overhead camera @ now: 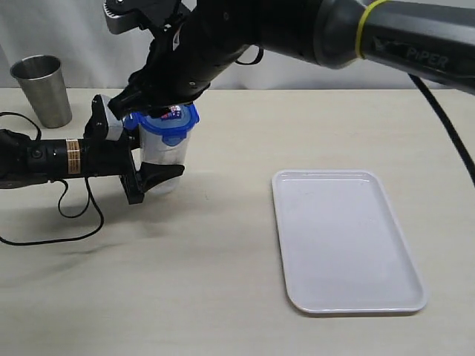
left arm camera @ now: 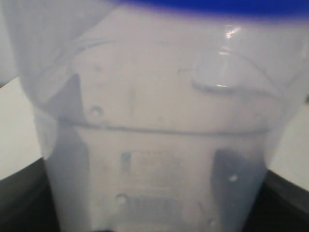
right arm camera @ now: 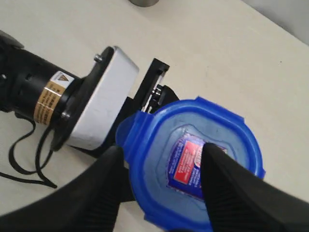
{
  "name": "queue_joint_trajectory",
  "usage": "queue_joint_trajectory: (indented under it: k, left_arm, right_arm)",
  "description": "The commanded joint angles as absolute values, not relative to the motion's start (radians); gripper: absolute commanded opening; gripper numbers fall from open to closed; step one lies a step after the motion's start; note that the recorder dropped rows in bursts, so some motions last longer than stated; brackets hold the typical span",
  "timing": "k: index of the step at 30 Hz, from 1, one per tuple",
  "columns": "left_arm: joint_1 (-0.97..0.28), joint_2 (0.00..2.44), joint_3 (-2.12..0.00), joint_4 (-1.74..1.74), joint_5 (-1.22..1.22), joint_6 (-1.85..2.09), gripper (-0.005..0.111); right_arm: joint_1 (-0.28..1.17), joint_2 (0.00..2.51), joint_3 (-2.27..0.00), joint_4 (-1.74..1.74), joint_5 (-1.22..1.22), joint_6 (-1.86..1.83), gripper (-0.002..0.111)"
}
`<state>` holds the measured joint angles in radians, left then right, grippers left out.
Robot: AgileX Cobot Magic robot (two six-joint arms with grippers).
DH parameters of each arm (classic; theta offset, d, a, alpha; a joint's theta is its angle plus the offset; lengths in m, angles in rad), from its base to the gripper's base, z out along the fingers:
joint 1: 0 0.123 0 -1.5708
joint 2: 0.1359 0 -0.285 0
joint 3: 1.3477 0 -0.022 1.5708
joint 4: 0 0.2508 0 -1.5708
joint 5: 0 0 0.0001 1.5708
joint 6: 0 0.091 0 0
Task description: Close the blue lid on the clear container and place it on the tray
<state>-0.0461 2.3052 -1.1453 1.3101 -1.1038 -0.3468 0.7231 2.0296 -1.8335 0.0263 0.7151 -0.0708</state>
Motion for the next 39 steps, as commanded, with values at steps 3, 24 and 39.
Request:
queue_joint_trajectory:
  k: [3,24,39]
  left_arm:
    - [-0.047,2.301,-1.141,1.322,-1.011,-0.337,0.000]
    - [-0.107,2.202,-1.141,1.376,-0.924,-0.398,0.000]
    - [-0.118,2.202,-1.141,1.371,-0.938,-0.446,0.000]
  right_arm:
    - [0.722,2.100,-2.018,0.059,0.895,-0.076,0.048]
    - [0.724,2.181,-2.162,0.051,1.019,-0.016,0.048]
    - [0.724,2.219,-2.162,-0.085,1.119,0.110,0.048]
